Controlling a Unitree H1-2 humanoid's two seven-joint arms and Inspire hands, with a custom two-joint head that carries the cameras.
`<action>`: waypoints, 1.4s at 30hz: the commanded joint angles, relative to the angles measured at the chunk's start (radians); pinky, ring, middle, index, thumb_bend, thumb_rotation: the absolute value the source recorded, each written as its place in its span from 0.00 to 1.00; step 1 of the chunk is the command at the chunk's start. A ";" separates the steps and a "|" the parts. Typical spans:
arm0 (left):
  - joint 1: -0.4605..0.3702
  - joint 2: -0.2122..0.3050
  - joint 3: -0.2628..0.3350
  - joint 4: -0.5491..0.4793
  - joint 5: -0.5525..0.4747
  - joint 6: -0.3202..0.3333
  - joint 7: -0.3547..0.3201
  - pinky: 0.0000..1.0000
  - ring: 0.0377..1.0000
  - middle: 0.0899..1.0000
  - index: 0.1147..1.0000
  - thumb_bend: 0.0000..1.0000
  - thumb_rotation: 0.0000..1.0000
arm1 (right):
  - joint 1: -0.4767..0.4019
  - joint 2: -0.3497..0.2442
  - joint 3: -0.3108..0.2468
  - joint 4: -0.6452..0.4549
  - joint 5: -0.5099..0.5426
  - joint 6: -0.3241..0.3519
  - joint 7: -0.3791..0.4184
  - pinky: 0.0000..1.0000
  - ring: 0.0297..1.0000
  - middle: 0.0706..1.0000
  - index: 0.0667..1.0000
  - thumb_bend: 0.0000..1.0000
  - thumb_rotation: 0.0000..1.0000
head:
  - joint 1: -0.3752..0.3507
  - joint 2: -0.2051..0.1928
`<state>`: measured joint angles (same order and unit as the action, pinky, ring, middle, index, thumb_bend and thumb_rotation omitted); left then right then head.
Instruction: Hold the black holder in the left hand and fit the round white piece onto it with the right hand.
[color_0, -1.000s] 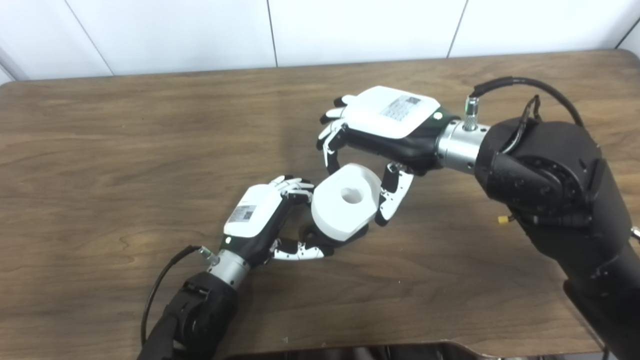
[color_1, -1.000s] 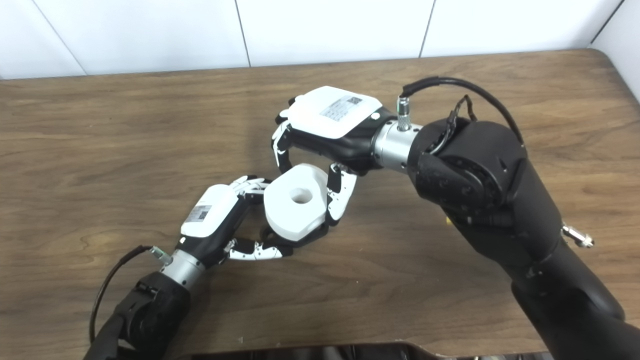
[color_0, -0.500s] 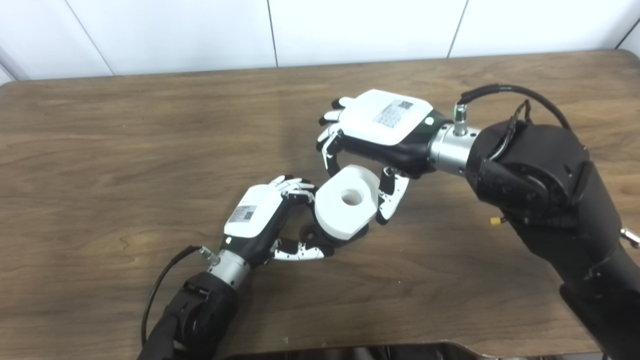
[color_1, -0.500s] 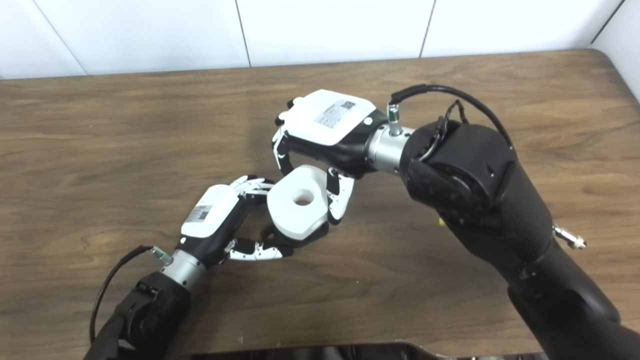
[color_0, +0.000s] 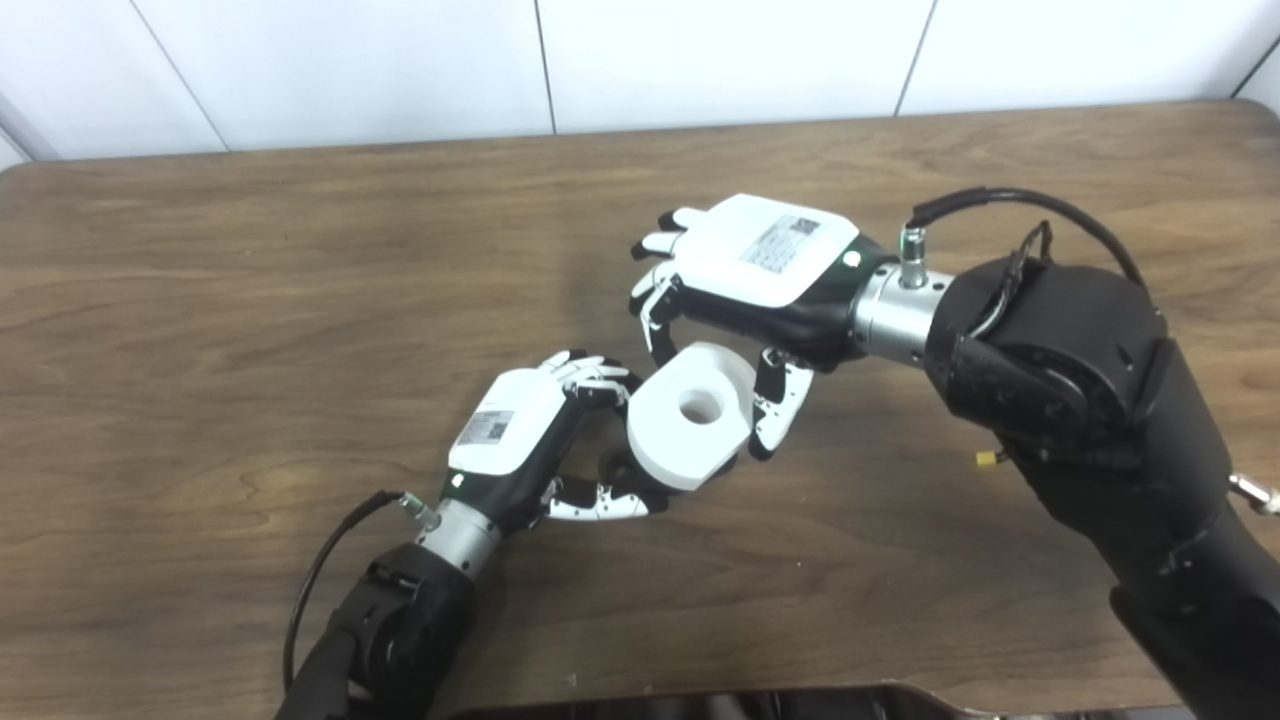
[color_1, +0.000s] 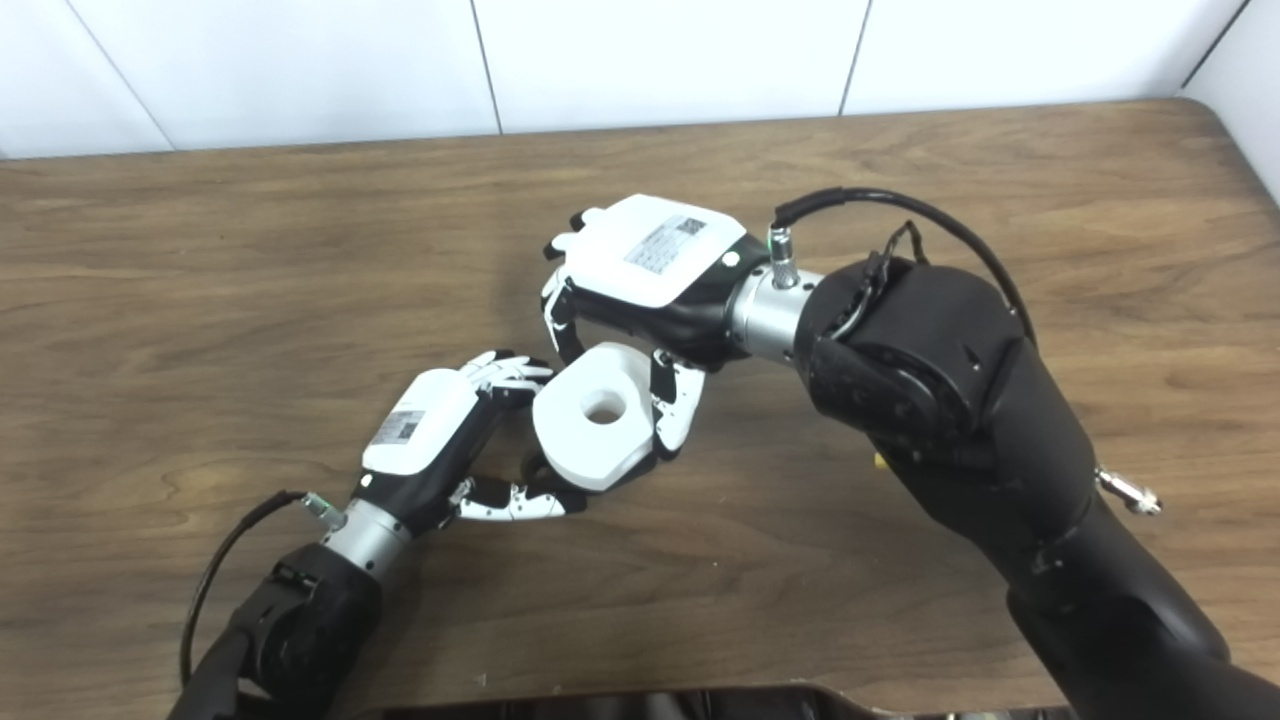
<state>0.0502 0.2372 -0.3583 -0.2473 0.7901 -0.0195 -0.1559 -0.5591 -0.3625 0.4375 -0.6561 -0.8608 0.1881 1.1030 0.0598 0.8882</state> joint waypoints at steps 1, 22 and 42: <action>0.023 0.019 0.005 0.044 0.022 0.060 -0.042 0.93 0.84 0.76 0.42 0.52 0.06 | -0.026 0.008 -0.016 -0.032 0.002 -0.005 -0.007 1.00 0.94 0.81 0.45 0.52 0.14 | 0.001 0.001; 0.026 0.027 0.009 0.040 0.023 0.057 -0.042 0.92 0.84 0.76 0.42 0.52 0.06 | 0.011 0.082 0.008 -0.007 -0.053 -0.028 -0.021 1.00 0.95 0.81 0.45 0.52 0.14 | -0.017 0.003; 0.021 0.032 0.011 0.050 0.021 0.050 -0.039 0.93 0.84 0.75 0.42 0.52 0.06 | 0.017 0.058 -0.021 0.027 -0.092 -0.091 -0.037 1.00 0.96 0.82 0.45 0.52 0.13 | -0.038 -0.004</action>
<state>0.0499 0.2387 -0.3575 -0.2467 0.7921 -0.0196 -0.1567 -0.5199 -0.2989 0.4299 -0.6186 -0.9461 0.1088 1.0762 0.0215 0.8836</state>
